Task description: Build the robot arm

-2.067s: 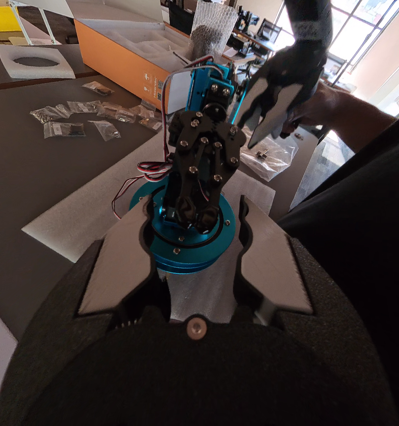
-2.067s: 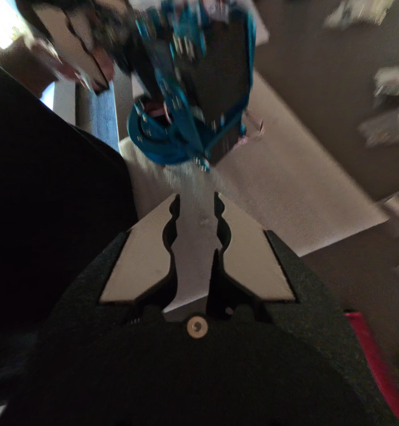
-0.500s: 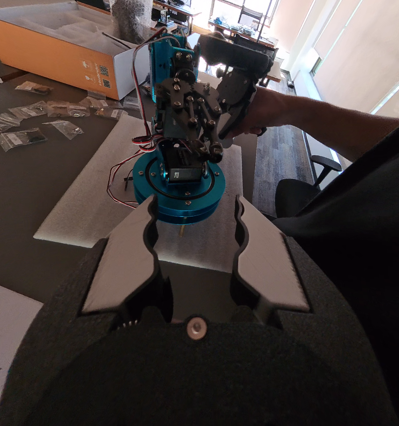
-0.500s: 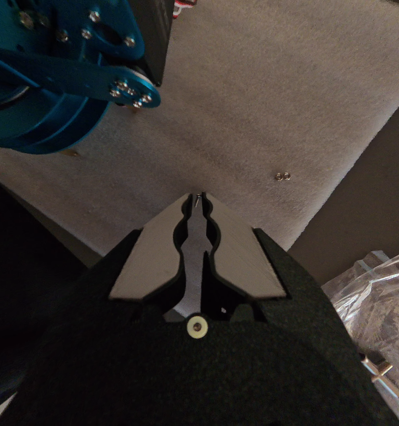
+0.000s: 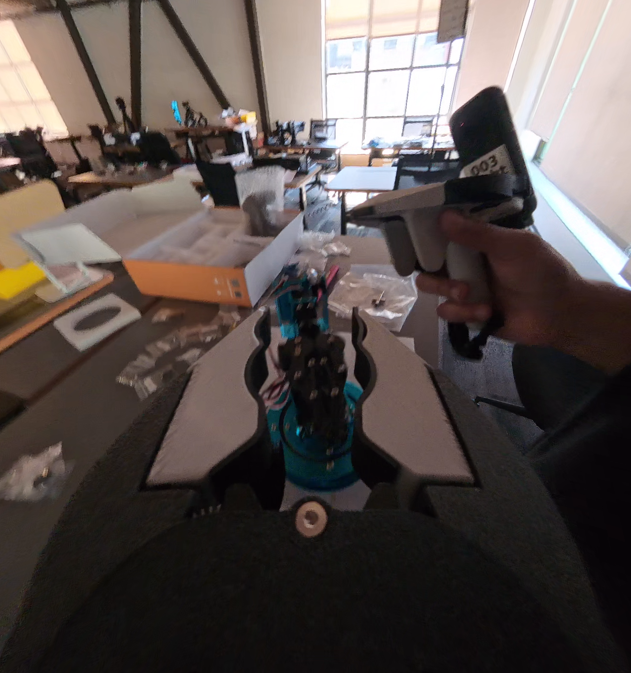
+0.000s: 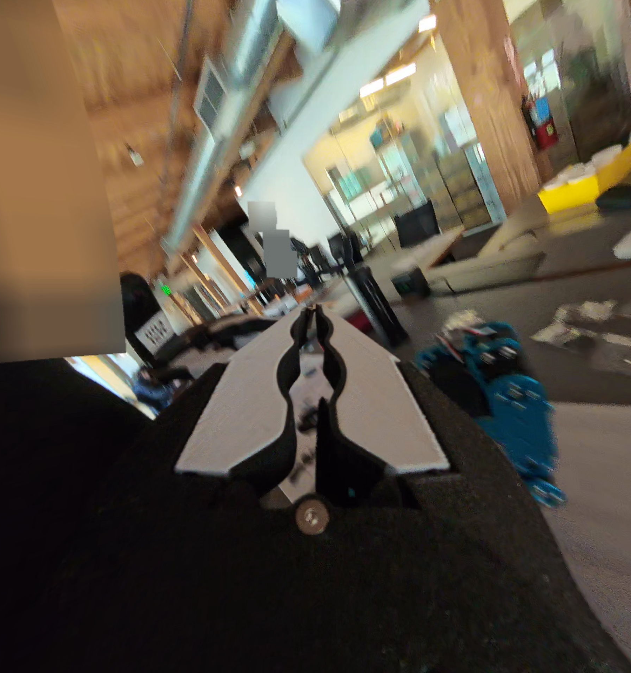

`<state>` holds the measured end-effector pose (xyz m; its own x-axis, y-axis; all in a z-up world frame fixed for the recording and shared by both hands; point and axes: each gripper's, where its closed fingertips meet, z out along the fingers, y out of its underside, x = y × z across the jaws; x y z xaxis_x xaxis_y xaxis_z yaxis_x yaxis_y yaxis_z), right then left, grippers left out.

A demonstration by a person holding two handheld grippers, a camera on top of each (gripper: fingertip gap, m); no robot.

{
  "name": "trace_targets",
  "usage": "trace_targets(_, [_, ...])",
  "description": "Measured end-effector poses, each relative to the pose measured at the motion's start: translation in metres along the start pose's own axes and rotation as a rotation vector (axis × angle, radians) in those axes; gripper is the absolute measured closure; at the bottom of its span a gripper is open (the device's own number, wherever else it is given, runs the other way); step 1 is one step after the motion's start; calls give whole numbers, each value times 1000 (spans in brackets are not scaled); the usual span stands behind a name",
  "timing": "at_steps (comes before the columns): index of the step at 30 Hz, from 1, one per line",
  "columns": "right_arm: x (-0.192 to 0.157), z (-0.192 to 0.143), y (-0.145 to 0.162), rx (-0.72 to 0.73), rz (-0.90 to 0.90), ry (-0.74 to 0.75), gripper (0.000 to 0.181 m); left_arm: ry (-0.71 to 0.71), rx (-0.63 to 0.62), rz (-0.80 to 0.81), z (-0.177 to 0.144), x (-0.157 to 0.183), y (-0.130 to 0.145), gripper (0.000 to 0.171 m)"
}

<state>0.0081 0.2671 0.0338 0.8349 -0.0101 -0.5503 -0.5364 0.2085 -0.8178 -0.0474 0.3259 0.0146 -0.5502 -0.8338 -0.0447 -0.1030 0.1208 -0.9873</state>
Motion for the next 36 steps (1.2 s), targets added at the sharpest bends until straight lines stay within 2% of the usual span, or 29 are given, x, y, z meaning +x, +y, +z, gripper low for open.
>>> trace_targets(3, [-31,19,-14,123,97,-59,178,14,52,72,20,12,-24,133])
trace_targets(7, [-36,32,-2,79,81,-46,178,-1,120,90,35,13,-41,136])
trace_targets(9, [-43,33,-4,93,104,-85,178,9,113,83,40,11,-41,139])
trace_targets(12, [-42,36,1,74,52,-50,178,7,124,69,42,6,-42,141])
trace_targets(14, [-41,36,2,74,33,-35,177,18,122,70,42,7,-42,147])
trace_targets(16, [-37,35,3,62,-4,-2,178,18,132,88,41,8,-42,166])
trace_targets(18, [-34,36,6,42,-41,20,178,10,127,135,40,9,-40,171])
trace_targets(24, [-28,38,12,-21,-83,47,178,10,94,265,43,6,-30,171])
trace_targets(31, [-22,38,22,-105,32,-8,177,37,74,494,44,5,-17,171])
trace_targets(34, [-16,37,27,-145,41,29,177,18,55,613,47,2,-9,171])
trace_targets(36, [-10,35,32,-182,-3,76,178,22,34,635,50,2,-3,170])
